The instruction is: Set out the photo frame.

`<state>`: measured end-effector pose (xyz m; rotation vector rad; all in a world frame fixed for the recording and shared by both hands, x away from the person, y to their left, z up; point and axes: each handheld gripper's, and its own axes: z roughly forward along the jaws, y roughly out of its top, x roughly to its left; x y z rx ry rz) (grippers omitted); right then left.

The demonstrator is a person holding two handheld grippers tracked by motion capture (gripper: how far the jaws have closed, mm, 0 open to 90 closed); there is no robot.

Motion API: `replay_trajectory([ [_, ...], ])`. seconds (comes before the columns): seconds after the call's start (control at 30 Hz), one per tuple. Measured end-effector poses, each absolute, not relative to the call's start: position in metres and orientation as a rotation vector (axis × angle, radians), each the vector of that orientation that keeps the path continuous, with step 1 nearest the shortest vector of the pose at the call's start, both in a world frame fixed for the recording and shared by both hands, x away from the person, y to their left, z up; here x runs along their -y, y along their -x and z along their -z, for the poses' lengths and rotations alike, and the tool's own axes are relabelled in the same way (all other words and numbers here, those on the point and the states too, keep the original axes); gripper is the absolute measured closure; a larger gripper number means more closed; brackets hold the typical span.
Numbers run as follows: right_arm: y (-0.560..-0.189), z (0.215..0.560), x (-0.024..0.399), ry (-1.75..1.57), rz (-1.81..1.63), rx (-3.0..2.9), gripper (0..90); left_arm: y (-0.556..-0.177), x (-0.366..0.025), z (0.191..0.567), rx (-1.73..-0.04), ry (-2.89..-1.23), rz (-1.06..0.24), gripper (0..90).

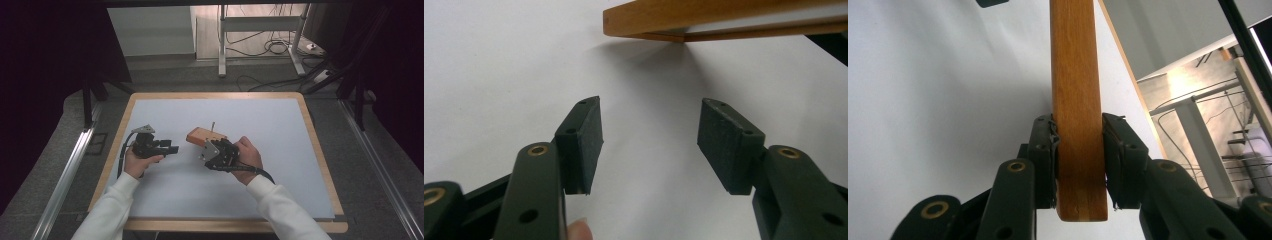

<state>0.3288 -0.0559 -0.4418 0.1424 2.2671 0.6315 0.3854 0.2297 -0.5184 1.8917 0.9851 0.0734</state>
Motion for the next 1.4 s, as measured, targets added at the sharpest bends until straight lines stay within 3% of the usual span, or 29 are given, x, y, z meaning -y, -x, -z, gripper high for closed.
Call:
replay_trajectory([
  [0.5,-0.344,0.426,0.053,-0.156,-0.629,-2.317,70.3,-0.386,-0.231,0.520,-0.993,-1.888,-0.074,42.8],
  [1.1,-0.298,0.399,0.065,-0.082,-0.836,-2.509,70.0,-0.387,-0.230,0.521,-0.994,-1.894,-0.070,42.5],
  [1.4,-0.307,0.396,0.064,-0.111,-0.850,-2.502,68.3,-0.387,-0.230,0.521,-0.994,-1.893,-0.071,42.0],
])
